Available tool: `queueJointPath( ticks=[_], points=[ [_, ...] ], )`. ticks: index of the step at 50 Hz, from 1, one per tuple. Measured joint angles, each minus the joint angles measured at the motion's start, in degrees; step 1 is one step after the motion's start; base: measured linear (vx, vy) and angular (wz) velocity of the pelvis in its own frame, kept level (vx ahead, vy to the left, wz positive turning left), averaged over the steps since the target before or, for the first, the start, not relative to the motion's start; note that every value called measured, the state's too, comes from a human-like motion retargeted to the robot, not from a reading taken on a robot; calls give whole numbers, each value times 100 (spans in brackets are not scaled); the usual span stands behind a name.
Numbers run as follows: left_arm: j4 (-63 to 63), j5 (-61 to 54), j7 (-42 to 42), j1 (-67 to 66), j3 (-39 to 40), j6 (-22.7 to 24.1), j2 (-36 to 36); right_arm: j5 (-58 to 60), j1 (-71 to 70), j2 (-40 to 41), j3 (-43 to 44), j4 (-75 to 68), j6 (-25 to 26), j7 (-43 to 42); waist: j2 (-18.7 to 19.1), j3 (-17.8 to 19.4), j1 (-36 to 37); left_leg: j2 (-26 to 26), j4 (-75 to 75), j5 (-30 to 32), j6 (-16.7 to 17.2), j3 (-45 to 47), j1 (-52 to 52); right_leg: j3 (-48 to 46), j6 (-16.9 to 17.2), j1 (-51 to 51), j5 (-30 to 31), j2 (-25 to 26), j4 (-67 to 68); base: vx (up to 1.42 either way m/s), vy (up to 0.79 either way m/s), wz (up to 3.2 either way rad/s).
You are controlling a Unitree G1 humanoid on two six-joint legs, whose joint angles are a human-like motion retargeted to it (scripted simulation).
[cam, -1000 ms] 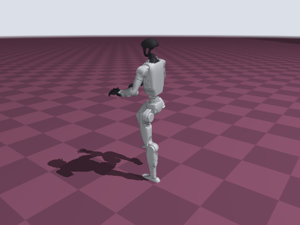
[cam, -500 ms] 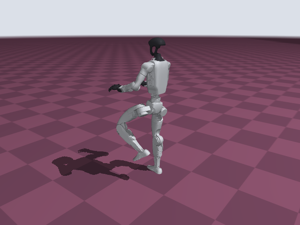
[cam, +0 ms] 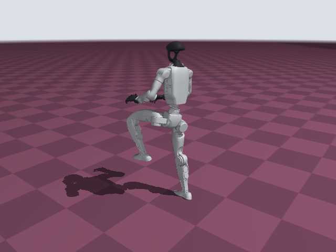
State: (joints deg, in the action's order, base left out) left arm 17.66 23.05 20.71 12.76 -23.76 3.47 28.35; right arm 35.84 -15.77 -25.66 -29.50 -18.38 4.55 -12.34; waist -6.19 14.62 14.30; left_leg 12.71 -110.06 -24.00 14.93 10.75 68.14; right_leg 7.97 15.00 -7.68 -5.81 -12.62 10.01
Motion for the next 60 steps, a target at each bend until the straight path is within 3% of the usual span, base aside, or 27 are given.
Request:
queueJointPath(
  ticks=[3,6,10,12,16,20,22,25,27,31,34,40,45,50,55,57,60],
  points=[
    [-16,-53,-169,-127,63,27,-55,43,133,10,26,14,24,-63,199,-333,10,-62,1300,166,-43,21,-884,27,0,9,-24,182,-168,27,15,-11],
    [-68,-36,-306,-222,144,52,-84,117,264,21,55,-15,56,-137,427,-632,16,58,3102,341,-343,334,-2082,22,0,1,-59,378,-268,30,19,-10],
    [-114,-152,-425,-89,326,113,-102,188,222,25,160,-171,40,-313,659,-403,-10,-288,6559,510,-626,984,-4677,-40,0,-413,-292,468,-8,37,23,-10],
    [-56,-484,-151,53,179,204,-34,-10,226,117,155,-308,-387,-471,755,-401,-91,-703,8604,880,-673,828,-5890,-179,-94,-585,-413,585,219,46,30,33],
    [221,-433,-118,194,18,169,-83,-42,336,244,215,-631,-424,-542,1063,-466,-511,-873,11302,2136,-424,280,-7552,-541,-238,-565,-132,1035,1359,45,31,93],
    [356,119,-445,234,-2,-76,-192,205,514,250,421,-626,-1,-615,1217,-592,-968,-605,11506,2320,-253,-202,-7792,-1084,-7,1003,1572,1249,4208,31,19,113],
    [314,300,-315,389,-121,-167,-174,173,514,104,426,-386,-32,-582,1225,-708,-1126,-638,11495,2330,-496,-413,-7673,-1299,-94,2179,1791,978,5795,23,23,82],
    [250,553,-258,533,-292,-309,-114,309,567,-74,372,36,-39,-624,1280,-729,-1177,-577,11361,2187,-714,-482,-7743,-1587,-947,3580,878,459,7797,23,19,25],
    [279,618,-403,641,-295,-354,-105,401,503,-170,367,256,-69,-603,1311,-748,-1204,-507,11403,2154,-747,-481,-7826,-1655,-1298,4469,289,311,8825,21,11,3],
    [281,685,-494,713,-276,-386,-114,534,390,-317,359,578,-225,-537,1467,-872,-1423,-248,11506,2156,-671,-600,-7888,-1829,-1390,6094,-232,401,10414,21,6,28],
    [247,740,-234,794,-260,-571,-123,636,196,-459,118,471,-267,-358,1572,-990,-1434,-139,11506,2193,-684,-578,-7815,-1924,-1752,7399,-400,607,11387,19,1,-2],
    [152,763,-191,661,-199,-545,-254,1574,2,-365,-682,-423,-202,-620,1621,-1018,-1389,-43,11506,2194,-508,-593,-8115,-2326,-1675,8639,-945,908,12384,23,-2,11],
    [138,710,-222,516,-163,-561,-288,1042,49,-291,-474,-331,-307,-521,1498,-1148,-1311,-160,11506,2050,-549,-593,-8179,-2391,-1662,8593,-1332,896,11866,21,-1,1],
    [204,596,-251,605,-244,-562,-313,736,13,-181,-477,-645,-145,-254,1321,-1267,-1250,-368,11506,1886,-583,-691,-8062,-2419,-1737,7516,-1564,530,10097,19,-3,12],
    [181,498,-238,511,-369,-412,-344,534,317,-109,-365,-613,-85,-380,1193,-1459,-1345,-542,11506,1692,-457,-994,-8032,-2114,-1190,5490,-1250,689,6718,27,-6,67],
    [-31,549,-275,104,-434,-152,-320,700,865,43,-124,-408,-124,-770,1211,-1384,-1658,-499,11454,1497,-198,-1363,-8369,-2436,-919,3816,-1156,534,4790,44,-4,144],
    [-71,446,-202,156,-316,-16,-247,607,915,-36,11,-304,-195,-797,874,-1357,-1683,-1032,11385,1314,-216,-1546,-8498,-2089,-540,2363,-731,404,2315,40,-12,46]
  ],
)
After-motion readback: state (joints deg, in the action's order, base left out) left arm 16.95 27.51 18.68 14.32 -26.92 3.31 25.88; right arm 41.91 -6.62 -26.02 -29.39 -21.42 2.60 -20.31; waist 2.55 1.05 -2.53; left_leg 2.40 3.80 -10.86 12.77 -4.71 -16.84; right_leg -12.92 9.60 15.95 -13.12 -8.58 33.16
